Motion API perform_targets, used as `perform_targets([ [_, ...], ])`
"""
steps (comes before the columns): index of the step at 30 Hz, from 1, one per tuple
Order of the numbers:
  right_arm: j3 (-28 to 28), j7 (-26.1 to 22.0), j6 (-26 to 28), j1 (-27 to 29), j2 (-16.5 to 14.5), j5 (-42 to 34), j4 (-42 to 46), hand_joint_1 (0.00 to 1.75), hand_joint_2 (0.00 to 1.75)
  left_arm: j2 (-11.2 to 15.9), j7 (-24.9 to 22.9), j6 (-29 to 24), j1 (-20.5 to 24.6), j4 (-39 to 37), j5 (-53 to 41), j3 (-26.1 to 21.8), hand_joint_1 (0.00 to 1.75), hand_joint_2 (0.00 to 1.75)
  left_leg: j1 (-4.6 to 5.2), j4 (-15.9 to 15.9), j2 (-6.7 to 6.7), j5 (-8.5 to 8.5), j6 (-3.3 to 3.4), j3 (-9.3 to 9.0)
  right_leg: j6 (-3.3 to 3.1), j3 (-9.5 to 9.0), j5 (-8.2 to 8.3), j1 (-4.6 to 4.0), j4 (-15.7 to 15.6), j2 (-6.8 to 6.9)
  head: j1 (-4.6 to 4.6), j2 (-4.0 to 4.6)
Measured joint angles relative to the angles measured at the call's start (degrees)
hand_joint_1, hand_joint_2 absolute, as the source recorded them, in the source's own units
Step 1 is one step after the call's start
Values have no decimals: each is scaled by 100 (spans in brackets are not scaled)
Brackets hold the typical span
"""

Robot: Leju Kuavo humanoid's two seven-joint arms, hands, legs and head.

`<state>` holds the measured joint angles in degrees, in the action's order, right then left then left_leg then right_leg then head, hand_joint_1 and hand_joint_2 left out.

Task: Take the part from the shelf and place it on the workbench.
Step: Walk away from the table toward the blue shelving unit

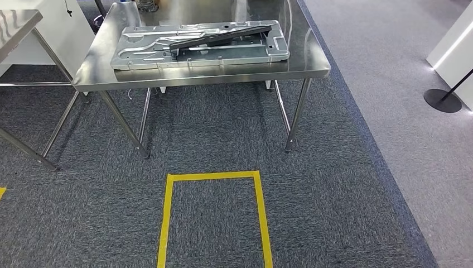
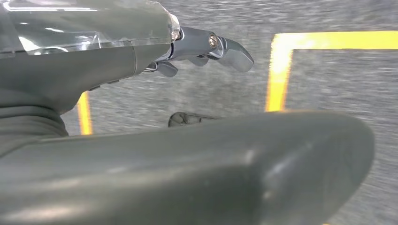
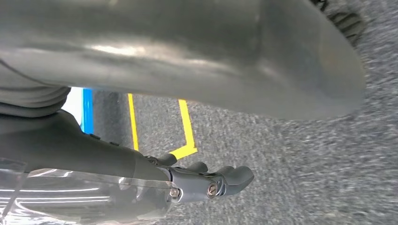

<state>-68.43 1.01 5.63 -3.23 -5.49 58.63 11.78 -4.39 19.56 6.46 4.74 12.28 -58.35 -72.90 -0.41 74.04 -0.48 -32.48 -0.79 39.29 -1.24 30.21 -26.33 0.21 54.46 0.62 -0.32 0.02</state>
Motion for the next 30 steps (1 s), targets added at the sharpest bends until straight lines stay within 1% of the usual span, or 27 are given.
perform_targets([
  [1, -2, -3, 5, 1, -1, 2, -1, 0, 0, 1, -106, 4, -2, 0, -13, 3, 0, 0, -10, -41, 0, 166, -2, -131, 14, 84, 54, 1, 20, 1, -1, 0],
  [2, -7, -4, 3, 1, -3, 1, -2, 0, 0, 2, -196, 3, -1, -1, -15, 5, 0, 0, -18, -296, 0, 335, 4, -368, 32, 164, 102, 2, 49, 0, -1, 0],
  [3, -15, -4, -4, -2, -5, -3, -4, 0, 0, 3, -270, -8, 6, 0, -12, 5, 0, 0, -21, -721, 1, 402, 20, -703, 53, 230, 137, 1, 85, -2, -1, 0],
  [4, -25, -3, -14, -5, -8, -8, -7, 0, 0, 3, -333, -24, 20, 0, -5, 5, 0, 0, -16, -1200, 4, 370, 41, -1043, 78, 285, 165, -5, 128, -4, 0, 0],
  [5, -34, -1, -31, -7, -9, -13, -8, 0, 0, 4, -394, -48, 36, -1, 2, 5, 0, 0, -8, -1575, 6, 286, 65, -1284, 110, 322, 191, -13, 166, -2, 1, 0],
  [6, -40, 6, -42, -11, -10, -17, -9, 0, 0, 3, -455, -75, 49, 0, 12, 5, 0, 44, 2, -1814, 7, 196, 93, -1422, 146, 344, 215, -19, 191, 2, 1, 0],
  [7, -44, 20, -46, -14, -11, -17, -9, 0, 0, 3, -508, -97, 52, -1, 24, 4, 0, 87, 13, -1909, 5, 160, 126, -1444, 185, 358, 244, -21, 202, 5, 1, 0],
  [8, -48, 38, -41, -15, -10, -16, -9, 0, 0, 2, -553, -115, 49, -1, 33, 4, 0, 131, 12, -1920, -3, 178, 168, -1414, 225, 370, 264, -12, 210, 7, 1, 0],
  [9, -50, 65, -27, -16, -10, -14, -9, 0, 0, 0, -588, -126, 45, -1, 43, 3, 0, 175, 10, -1930, -12, 214, 213, -1392, 261, 396, 227, 2, 260, 2, 1, 0],
  [10, -54, 90, -11, -13, -10, -12, -9, 0, 0, 1, -615, -130, 42, -2, 49, 3, 0, 175, 7, -1941, -21, 258, 257, -1362, 293, 461, 107, 12, 409, -7, 2, 0],
  [11, -57, 113, 2, -8, -11, -10, -10, 0, 0, 1, -635, -135, 44, -2, 50, 3, 0, 175, 4, -1948, -28, 302, 291, -1323, 320, 576, -94, 24, 689, -17, 2, 0],
  [13, -63, 148, 20, -2, -17, -8, -15, 0, 0, 4, -654, -144, 43, -2, 50, 2, 0, 175, 24, -1938, -32, 366, 320, -1230, 360, 893, -574, 39, 1496, -31, 2, 0],
  [14, -66, 160, 25, 2, -20, -7, -17, 0, 0, 4, -658, -148, 40, -2, 48, 1, 0, 175, 34, -1928, -32, 390, 320, -1187, 371, 1000, -714, 45, 1813, -34, 2, 0],
  [15, -69, 167, 27, 7, -22, -7, -17, 0, 0, 4, -659, -149, 37, -2, 46, 1, 0, 175, 43, -1914, -33, 407, 318, -1155, 372, 1005, -739, 48, 1930, -34, 2, 0],
  [16, -73, 170, 28, 12, -22, -7, -17, 0, 0, 3, -660, -148, 34, -2, 40, 1, 0, 175, 48, -1900, -32, 416, 314, -1134, 362, 884, -652, 49, 1798, -34, 2, 0],
  [17, -76, 172, 30, 16, -22, -7, -17, 0, 0, 2, -660, -147, 34, -2, 34, 1, 0, 175, 51, -1886, -32, 420, 310, -1126, 341, 654, -486, 47, 1448, -34, 2, 0],
  [18, -78, 172, 30, 17, -21, -7, -17, 0, 44, -1, -656, -146, 36, -2, 26, 1, 0, 131, 53, -1875, -31, 420, 303, -1124, 305, 379, -320, 39, 990, -33, 2, 0],
  [19, -79, 173, 29, 14, -20, -7, -17, 0, 87, -6, -653, -145, 38, -4, 15, 1, 0, 87, 64, -1859, -31, 417, 286, -1119, 267, 148, -199, 26, 581, -31, 1, 0],
  [20, -80, 173, 28, 10, -19, -7, -17, 0, 131, -10, -646, -144, 42, -5, 4, 2, 0, 44, 73, -1847, -31, 417, 263, -1111, 233, 2, -133, 12, 303, -29, 1, 0],
  [21, -81, 174, 28, 8, -17, -7, -17, 0, 175, -14, -640, -144, 45, -7, -4, 2, 0, 0, 79, -1839, -32, 417, 235, -1100, 205, -53, -125, -3, 177, -28, 1, 0],
  [22, -82, 183, 27, 9, -17, -7, -17, 0, 175, -16, -634, -144, 48, -8, -12, 3, 0, 0, 84, -1835, -33, 420, 203, -1091, 185, -49, -127, -14, 160, -28, 1, 0],
  [23, -83, 199, 27, 12, -19, -5, -18, 0, 175, -15, -628, -144, 51, -8, -17, 3, 0, 0, 87, -1848, -34, 426, 173, -1092, 162, -48, -114, -7, 148, -30, 1, 0],
  [26, -83, 293, 63, 18, -26, 13, -21, 0, 175, -10, -605, -144, 59, -7, -33, 3, 0, 131, 97, -1904, -31, 455, 227, -1114, 148, -69, -73, 10, 80, -36, 0, -1],
  [27, -83, 320, 85, 18, -26, 18, -22, 0, 175, -10, -598, -144, 61, -8, -37, 3, 0, 175, 92, -1913, -30, 462, 246, -1118, 153, -67, -73, 0, 79, -37, 0, -1],
  [28, -83, 334, 102, 17, -26, 21, -22, 0, 175, -10, -594, -144, 64, -8, -40, 3, 0, 175, 87, -1913, -29, 456, 224, -1119, 140, -61, -76, -6, 87, -37, 0, -1],
  [29, -83, 331, 111, 16, -26, 21, -22, 0, 131, -11, -592, -145, 63, -8, -42, 3, 0, 175, 80, -1914, -29, 461, 201, -1118, 132, -58, -80, -13, 94, -37, 0, 0],
  [30, -83, 314, 111, 15, -26, 21, -22, 0, 87, -11, -591, -146, 62, -8, -44, 3, 0, 175, 77, -1915, -28, 463, 193, -1117, 124, -55, -82, -18, 100, -36, 0, 0],
])
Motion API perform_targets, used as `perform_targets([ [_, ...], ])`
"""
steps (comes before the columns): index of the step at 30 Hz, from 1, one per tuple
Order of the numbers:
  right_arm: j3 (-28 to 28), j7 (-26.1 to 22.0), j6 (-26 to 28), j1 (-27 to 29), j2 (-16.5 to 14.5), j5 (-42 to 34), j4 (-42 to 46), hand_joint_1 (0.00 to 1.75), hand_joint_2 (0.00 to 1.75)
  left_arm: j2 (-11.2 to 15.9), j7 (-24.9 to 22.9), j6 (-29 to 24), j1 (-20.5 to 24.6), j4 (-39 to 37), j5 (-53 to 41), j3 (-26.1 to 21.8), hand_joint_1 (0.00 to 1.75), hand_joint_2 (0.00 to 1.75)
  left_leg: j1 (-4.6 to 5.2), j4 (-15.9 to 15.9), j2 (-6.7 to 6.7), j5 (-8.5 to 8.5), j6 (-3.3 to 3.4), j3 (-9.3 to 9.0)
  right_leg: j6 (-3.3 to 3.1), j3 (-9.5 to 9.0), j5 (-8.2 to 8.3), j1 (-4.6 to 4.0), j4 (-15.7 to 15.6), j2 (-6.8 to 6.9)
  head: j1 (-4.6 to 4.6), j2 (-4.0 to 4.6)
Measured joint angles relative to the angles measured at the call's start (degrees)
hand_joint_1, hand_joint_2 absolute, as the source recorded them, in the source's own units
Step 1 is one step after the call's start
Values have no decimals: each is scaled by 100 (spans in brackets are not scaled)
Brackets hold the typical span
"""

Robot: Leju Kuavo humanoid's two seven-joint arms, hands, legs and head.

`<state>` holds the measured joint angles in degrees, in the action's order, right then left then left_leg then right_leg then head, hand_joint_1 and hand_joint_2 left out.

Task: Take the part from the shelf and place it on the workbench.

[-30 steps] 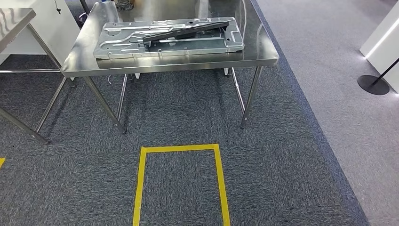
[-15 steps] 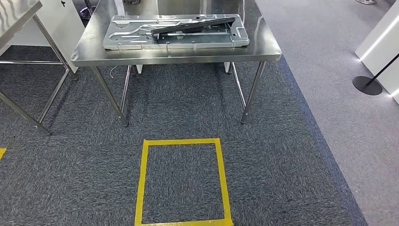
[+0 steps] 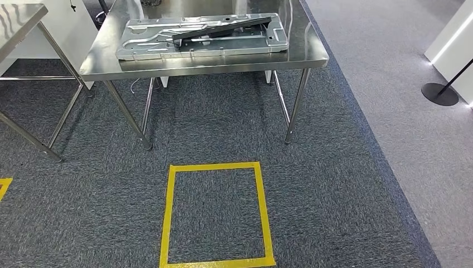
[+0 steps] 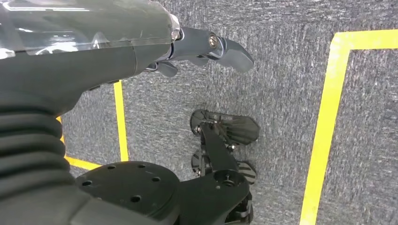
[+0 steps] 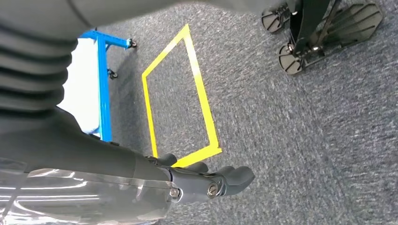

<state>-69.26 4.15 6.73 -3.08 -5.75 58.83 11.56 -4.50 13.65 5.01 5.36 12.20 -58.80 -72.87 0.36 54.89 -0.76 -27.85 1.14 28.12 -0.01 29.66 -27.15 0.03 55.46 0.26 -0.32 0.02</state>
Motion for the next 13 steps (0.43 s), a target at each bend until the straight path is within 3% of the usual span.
perform_targets([
  [2, 0, -52, -25, -1, 0, -5, 0, 0, 0, 0, 4, -3, -2, 0, -1, 0, 0, 175, -5, -1, 1, 6, -11, 2, -11, 5, -2, -6, 9, 1, -1, 0],
  [6, -2, -186, -100, -2, 0, -21, 0, 0, 0, 0, 22, -2, -5, 0, 21, 0, 0, 175, -7, -2, 1, 12, -43, 6, -17, 12, -4, -9, 25, 1, -1, 0],
  [10, -7, -231, -145, -2, 2, -27, 0, 0, 175, 0, 37, 10, -6, 0, 34, 0, 0, 175, -7, 1, 1, 11, -49, 12, -17, 13, -4, -7, 26, 1, -1, 0],
  [13, 6, -231, -154, 1, 7, -44, 1, 0, 175, 1, 46, 17, -14, 1, 69, 27, 0, 175, -7, 5, 1, 11, -49, 15, -16, 13, -3, -2, 26, 1, -1, 0],
])
